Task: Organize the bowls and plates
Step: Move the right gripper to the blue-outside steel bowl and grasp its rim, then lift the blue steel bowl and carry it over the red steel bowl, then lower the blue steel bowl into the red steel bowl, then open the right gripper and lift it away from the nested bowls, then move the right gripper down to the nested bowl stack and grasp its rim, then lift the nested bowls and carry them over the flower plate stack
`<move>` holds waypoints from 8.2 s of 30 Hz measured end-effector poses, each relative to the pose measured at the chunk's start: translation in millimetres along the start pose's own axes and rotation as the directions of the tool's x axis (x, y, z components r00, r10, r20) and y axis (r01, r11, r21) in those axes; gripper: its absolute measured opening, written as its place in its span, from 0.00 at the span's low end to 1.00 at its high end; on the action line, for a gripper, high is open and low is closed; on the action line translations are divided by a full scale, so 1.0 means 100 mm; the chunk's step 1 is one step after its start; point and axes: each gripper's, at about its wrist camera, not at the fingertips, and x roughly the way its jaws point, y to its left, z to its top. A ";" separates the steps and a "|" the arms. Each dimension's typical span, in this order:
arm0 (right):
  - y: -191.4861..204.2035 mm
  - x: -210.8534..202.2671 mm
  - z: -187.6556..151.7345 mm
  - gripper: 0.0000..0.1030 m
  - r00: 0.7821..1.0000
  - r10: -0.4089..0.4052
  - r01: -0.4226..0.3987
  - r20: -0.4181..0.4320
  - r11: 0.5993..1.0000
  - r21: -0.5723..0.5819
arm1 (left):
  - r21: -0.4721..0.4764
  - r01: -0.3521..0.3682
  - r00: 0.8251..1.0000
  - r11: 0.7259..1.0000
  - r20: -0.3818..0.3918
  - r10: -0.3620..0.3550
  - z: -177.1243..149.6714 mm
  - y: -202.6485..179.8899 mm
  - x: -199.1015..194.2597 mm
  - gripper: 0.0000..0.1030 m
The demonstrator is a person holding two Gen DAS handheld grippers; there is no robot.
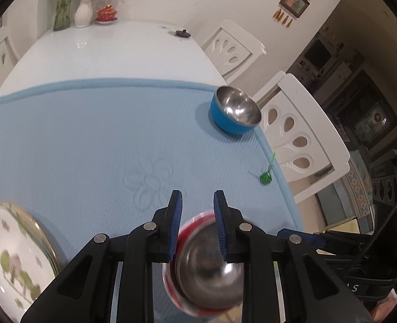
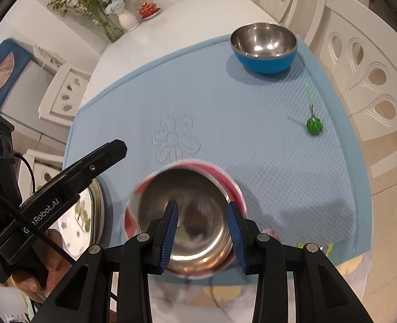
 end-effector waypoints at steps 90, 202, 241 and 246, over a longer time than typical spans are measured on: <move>-0.42 -0.24 0.80 0.26 0.999 0.041 -0.041 0.004 0.980 0.192 | 0.028 0.100 0.995 0.995 -0.019 -0.099 0.71 -0.48 0.09 0.25; 0.49 -1.11 -1.08 0.49 0.946 -0.173 0.243 0.276 0.938 -0.245 | -0.108 -0.034 0.988 0.994 0.144 0.050 -1.10 -0.40 -1.31 0.55; -0.61 0.28 -0.11 0.79 0.985 0.168 -0.169 -0.048 0.986 -0.007 | -0.374 0.009 0.997 0.928 -0.064 -0.035 -0.85 0.26 0.19 0.66; -0.66 0.57 -0.09 0.79 0.966 0.226 -0.227 -0.127 0.974 0.006 | -0.402 0.011 0.997 0.915 -0.066 -0.042 -0.88 0.30 0.32 0.64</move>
